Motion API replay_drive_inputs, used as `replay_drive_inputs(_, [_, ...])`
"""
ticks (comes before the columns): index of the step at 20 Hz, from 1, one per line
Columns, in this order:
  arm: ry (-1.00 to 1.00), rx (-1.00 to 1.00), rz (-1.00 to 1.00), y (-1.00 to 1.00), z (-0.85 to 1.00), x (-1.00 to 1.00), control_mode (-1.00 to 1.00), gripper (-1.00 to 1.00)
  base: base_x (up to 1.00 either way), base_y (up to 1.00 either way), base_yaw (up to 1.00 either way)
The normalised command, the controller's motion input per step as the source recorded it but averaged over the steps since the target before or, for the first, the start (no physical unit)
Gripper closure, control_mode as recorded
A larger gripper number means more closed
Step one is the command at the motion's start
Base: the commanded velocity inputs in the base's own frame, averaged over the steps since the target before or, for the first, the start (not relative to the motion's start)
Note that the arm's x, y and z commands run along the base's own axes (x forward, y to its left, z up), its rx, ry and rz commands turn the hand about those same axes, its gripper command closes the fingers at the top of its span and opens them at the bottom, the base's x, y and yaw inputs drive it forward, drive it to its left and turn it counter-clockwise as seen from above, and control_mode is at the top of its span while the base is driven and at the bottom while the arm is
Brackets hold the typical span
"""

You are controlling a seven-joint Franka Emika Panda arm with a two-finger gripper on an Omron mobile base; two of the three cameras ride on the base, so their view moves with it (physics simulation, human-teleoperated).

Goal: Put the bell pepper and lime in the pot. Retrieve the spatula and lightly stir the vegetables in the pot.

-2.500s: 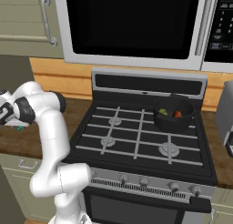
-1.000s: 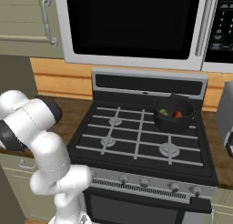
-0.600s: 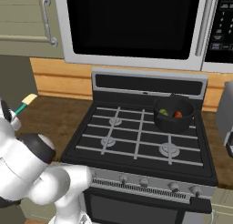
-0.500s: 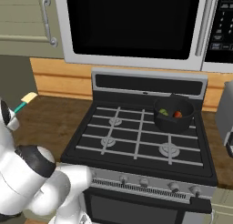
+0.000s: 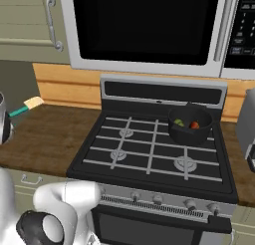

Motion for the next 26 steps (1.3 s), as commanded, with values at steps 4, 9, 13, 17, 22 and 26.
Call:
replay_drive_inputs(4, [0.13,0.38,-0.1,-0.25,0.85,-0.15,-1.0,1.0,0.0,0.0,0.0])
replay_drive_inputs(9, [0.13,0.38,-0.08,-0.28,0.69,-0.21,-1.0,1.0,0.0,0.0,0.0])
replay_drive_inputs(13, [0.13,0.37,-0.1,-0.37,0.46,-0.19,-1.0,1.0,0.0,0.0,0.0])
replay_drive_inputs(17, [0.21,0.38,-0.14,-0.54,0.4,-0.03,-1.0,1.0,0.0,0.0,0.0])
replay_drive_inputs(22, [0.27,0.38,-0.18,-0.62,0.22,-0.06,-1.0,1.0,0.0,0.0,0.0])
replay_drive_inputs(26, [0.28,0.24,-0.18,-0.62,0.26,0.0,-1.0,1.0,0.0,0.0,0.0])
